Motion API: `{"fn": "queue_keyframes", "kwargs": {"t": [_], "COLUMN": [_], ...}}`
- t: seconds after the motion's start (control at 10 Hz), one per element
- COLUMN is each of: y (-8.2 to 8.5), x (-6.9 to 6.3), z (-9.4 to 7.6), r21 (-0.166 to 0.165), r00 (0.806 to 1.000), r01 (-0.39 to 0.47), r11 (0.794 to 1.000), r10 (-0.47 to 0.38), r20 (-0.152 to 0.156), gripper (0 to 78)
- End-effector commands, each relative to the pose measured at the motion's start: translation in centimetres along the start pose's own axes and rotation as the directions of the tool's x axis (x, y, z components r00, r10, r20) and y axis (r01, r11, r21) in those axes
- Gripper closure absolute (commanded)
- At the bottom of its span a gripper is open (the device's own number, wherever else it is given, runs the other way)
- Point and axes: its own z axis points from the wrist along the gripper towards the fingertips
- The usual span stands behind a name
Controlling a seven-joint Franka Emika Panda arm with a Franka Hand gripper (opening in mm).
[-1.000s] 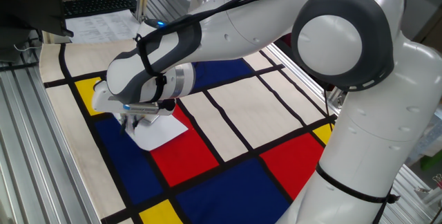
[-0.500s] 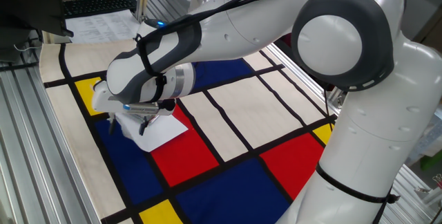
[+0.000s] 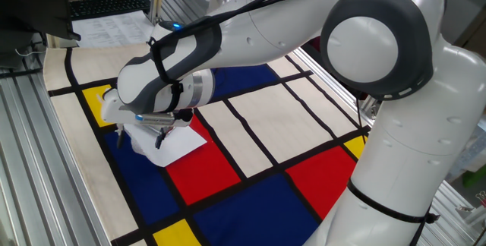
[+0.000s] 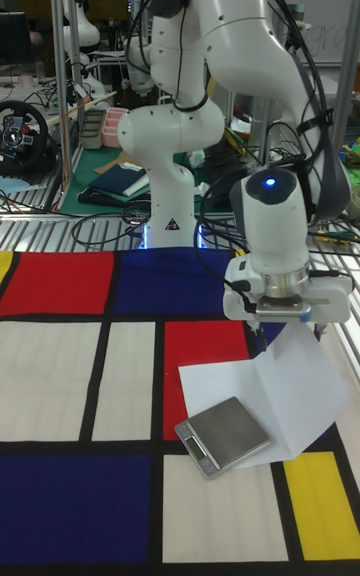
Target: Unfold a piece of paper
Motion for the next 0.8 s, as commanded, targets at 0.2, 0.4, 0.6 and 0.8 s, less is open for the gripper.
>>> {"fn": "queue_keyframes", "kwargs": {"t": [0.2, 0.4, 0.6, 0.8], "y": [1.5, 1.9, 2.2, 2.1], "x": [0.6, 0.9, 0.9, 0.3], "z": [-0.5, -0.6, -0.9, -1.4], "r21": [-0.092, -0.109, -0.137, -0.184], "r00": [0.988, 0.988, 0.985, 0.979], "r01": [-0.109, -0.112, -0.133, -0.159], "r11": [0.99, 0.988, 0.982, 0.97], "r10": [0.098, 0.098, 0.115, 0.13], "r20": [-0.12, -0.123, -0.131, -0.158], "gripper": [0.2, 0.2, 0.2, 0.2]}}
